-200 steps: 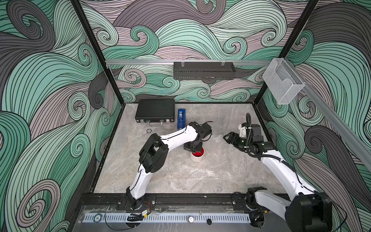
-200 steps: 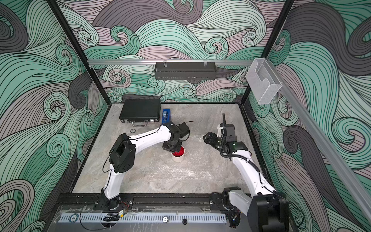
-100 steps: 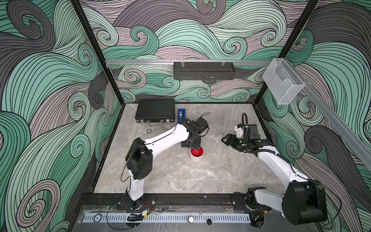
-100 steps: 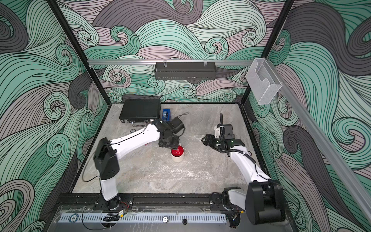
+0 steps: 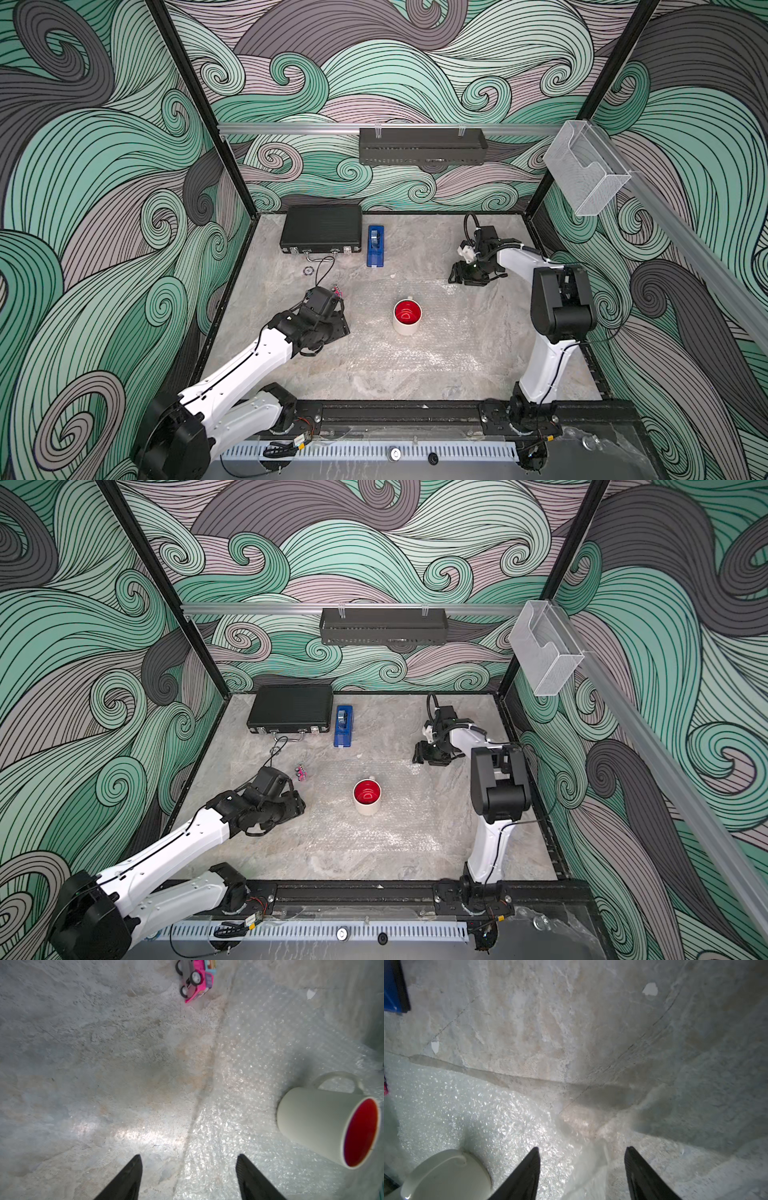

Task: Wrap mugs in bubble wrap
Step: Place the mug on the bubble wrap, then wrap the mug in bubble wrap.

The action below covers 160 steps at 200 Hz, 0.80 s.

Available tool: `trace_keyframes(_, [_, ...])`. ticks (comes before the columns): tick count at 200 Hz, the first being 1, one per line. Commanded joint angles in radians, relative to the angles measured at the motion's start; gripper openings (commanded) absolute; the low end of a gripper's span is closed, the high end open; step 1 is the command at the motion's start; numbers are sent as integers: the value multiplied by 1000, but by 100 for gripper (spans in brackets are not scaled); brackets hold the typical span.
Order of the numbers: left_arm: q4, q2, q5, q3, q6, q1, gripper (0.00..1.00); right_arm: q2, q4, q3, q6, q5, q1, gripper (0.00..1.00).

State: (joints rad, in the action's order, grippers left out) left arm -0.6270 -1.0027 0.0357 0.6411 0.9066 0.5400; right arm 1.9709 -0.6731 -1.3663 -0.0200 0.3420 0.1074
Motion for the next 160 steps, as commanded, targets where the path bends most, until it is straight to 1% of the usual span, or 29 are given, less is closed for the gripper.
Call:
trace_keyframes(1, [31, 24, -8, 6, 47, -11, 73, 50, -107, -46, 81, 46, 3, 51])
trace_keyframes(5, [25, 24, -9, 4, 49, -11, 73, 56, -116, -58, 82, 54, 7, 46])
trace_keyframes(13, [17, 24, -10, -4, 52, -11, 73, 56, -127, -74, 83, 63, 7, 32])
trace_keyframes(21, [13, 20, -18, -13, 54, -11, 73, 38, -129, -79, 82, 57, 11, 15])
trace_keyframes(30, [9, 10, -23, -26, 60, -11, 73, 1, -128, -80, 79, 38, 16, 0])
trace_keyframes(40, [6, -1, -32, -42, 71, -11, 73, -53, -128, -80, 72, 30, 22, 0])
trace_keyframes(55, [-8, -27, -40, -60, 84, -12, 73, -139, -140, -78, 53, 80, 37, 0])
trace_keyframes(69, [-32, -57, -45, -67, 93, -11, 73, -207, -152, -60, 13, 187, 65, 0])
trace_keyframes(79, [-50, -83, -53, -65, 94, -12, 73, -253, -141, -22, -34, 274, 104, 0])
trace_keyframes(100, [-36, -132, -103, -66, 90, -15, 74, -329, -56, 92, -145, 375, 216, 0])
trace_keyframes(113, [-20, -167, -135, -72, 91, -14, 74, -336, -7, 139, -202, 394, 301, 0])
trace_keyframes(131, [-11, -203, -150, -81, 94, -14, 74, -306, -1, 149, -218, 367, 400, 0])
trace_keyframes(149, [-13, -206, -152, -81, 94, -14, 74, -261, -15, 131, -220, 342, 462, 0])
trace_keyframes(160, [-6, -186, -156, -77, 93, -15, 74, -234, -31, 117, -220, 306, 486, 0])
